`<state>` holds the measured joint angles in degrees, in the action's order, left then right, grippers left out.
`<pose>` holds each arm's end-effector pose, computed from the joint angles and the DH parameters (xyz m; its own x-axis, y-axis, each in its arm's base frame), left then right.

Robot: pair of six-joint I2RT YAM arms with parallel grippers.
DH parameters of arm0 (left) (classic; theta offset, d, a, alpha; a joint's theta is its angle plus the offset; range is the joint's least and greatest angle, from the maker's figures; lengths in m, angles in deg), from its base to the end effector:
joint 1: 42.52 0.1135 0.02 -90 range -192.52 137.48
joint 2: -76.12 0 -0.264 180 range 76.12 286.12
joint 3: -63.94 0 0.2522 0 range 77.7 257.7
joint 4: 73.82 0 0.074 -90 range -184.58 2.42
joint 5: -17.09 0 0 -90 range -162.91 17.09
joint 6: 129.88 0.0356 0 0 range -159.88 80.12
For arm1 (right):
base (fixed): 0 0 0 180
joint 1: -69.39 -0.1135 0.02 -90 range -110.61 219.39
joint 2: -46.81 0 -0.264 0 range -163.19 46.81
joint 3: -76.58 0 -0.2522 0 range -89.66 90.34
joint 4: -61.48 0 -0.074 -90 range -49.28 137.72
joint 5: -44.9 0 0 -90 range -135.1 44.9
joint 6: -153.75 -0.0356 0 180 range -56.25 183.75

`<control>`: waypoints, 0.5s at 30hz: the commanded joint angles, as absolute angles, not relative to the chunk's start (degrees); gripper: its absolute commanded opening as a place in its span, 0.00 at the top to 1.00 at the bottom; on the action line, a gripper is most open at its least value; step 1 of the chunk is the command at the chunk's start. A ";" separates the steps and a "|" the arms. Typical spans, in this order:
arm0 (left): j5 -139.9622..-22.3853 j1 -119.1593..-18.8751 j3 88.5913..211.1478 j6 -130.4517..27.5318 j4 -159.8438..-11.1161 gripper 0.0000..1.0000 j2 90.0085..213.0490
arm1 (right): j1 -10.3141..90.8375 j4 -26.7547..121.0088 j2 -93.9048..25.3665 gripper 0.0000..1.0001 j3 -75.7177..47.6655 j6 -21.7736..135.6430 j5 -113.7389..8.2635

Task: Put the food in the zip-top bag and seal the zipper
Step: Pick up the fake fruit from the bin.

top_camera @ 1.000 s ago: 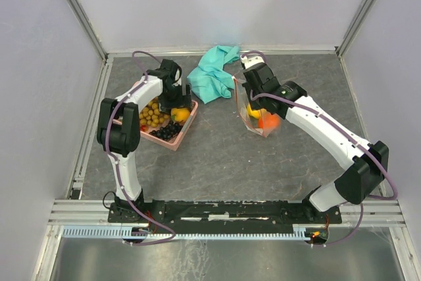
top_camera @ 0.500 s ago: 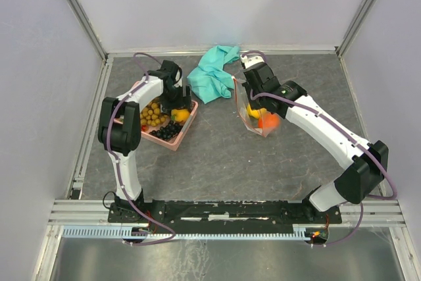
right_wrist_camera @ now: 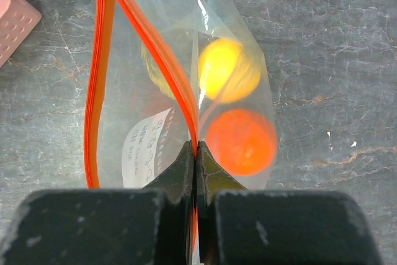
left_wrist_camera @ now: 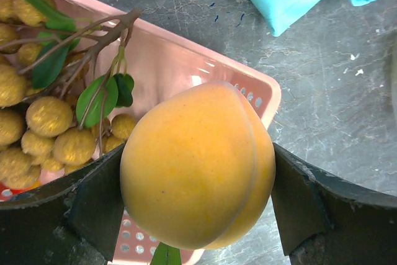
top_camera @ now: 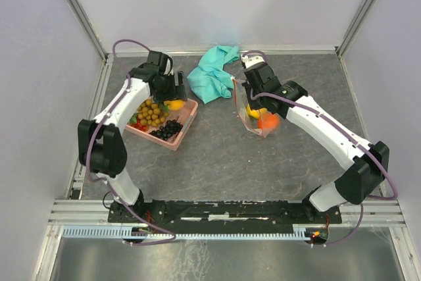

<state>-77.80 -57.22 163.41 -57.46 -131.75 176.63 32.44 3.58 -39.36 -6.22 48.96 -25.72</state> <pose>0.3636 -0.0985 0.2747 -0.8793 -0.0804 -0.4693 0.0312 0.9738 -0.2253 0.2656 0.1850 0.3466 -0.6624 -0.1969 -0.7228 -0.2241 0.9727 -0.0596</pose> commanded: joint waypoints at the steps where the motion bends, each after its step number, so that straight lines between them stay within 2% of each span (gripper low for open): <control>1: -75.48 -57.18 160.79 -60.27 -128.50 0.35 169.05 | 32.74 6.49 -36.78 0.98 -5.08 47.23 -26.92; 8: -79.42 -59.46 153.75 -63.92 -121.25 0.36 157.02 | 32.71 7.62 -36.14 0.98 -5.34 44.86 -30.25; 15: -82.38 -67.19 148.15 -71.63 -109.84 0.37 146.44 | 32.68 9.48 -34.54 0.98 -6.90 43.51 -32.36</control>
